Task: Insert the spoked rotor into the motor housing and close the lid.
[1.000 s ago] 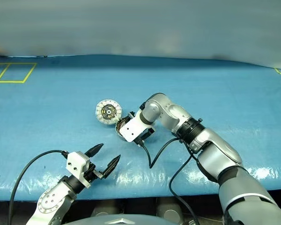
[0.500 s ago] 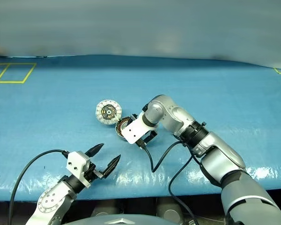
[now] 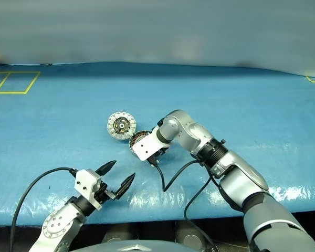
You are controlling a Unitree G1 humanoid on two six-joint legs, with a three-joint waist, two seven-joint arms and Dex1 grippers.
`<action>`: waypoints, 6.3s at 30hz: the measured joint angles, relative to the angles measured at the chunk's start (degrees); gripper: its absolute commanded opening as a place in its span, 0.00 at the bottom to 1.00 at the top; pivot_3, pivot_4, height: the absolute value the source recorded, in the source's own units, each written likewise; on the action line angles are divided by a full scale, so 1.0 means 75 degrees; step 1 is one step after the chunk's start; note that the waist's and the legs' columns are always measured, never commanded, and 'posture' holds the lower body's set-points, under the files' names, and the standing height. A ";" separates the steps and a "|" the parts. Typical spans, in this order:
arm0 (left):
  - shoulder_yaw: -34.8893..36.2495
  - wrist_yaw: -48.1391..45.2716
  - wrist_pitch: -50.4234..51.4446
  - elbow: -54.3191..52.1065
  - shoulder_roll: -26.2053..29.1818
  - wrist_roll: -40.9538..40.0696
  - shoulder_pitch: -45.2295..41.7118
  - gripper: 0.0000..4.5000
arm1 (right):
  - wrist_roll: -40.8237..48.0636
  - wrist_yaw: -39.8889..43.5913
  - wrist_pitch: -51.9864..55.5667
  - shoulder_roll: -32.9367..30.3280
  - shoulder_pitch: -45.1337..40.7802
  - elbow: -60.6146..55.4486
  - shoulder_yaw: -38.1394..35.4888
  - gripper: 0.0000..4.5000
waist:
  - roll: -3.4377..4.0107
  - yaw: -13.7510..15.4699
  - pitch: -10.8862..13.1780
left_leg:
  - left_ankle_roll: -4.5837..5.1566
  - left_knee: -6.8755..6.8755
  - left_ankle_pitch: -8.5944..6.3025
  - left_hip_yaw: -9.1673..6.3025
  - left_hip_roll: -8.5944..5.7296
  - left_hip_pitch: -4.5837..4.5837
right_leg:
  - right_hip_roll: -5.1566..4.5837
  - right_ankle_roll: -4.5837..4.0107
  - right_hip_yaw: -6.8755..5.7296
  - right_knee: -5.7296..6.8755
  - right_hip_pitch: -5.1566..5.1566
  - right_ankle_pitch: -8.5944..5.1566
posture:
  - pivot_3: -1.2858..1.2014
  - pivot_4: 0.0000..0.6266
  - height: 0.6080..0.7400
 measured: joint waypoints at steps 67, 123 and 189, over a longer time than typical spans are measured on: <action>-0.0157 -0.0184 0.0014 0.0006 0.0014 -0.0011 -0.0351 1.00 | 0.4659 -0.3793 1.0404 0.1806 0.2189 -0.6651 -0.2954 1.00 | -0.0017 -0.0186 -0.0013 | -0.0014 -0.0008 0.0006 -0.0031 -0.0002 -0.0047 | 0.0045 -0.0007 -0.0003 -0.0014 -0.0037 0.0004 | 0.52 0.24 1.00; -0.0009 -0.0211 -0.1534 0.0879 -0.0721 -0.0336 0.0175 1.00 | 0.4838 -0.5399 0.5541 0.0946 0.3253 -0.2716 -0.4420 1.00 | -0.0012 -0.0180 -0.0011 | -0.0013 -0.0005 0.0006 -0.0017 -0.0005 -0.0043 | 0.0064 -0.0001 0.0022 -0.0011 -0.0032 0.0009 | 0.52 0.24 1.00; -0.0160 -0.0198 -0.1030 0.0838 -0.0400 -0.0335 -0.0107 1.00 | 0.3504 -0.5719 0.3826 0.1419 0.3326 -0.0513 -0.3934 0.96 | -0.0013 -0.0186 -0.0013 | -0.0013 0.0002 0.0007 -0.0014 -0.0004 -0.0030 | 0.0068 0.0003 0.0029 -0.0003 -0.0022 0.0013 | 0.52 0.24 1.00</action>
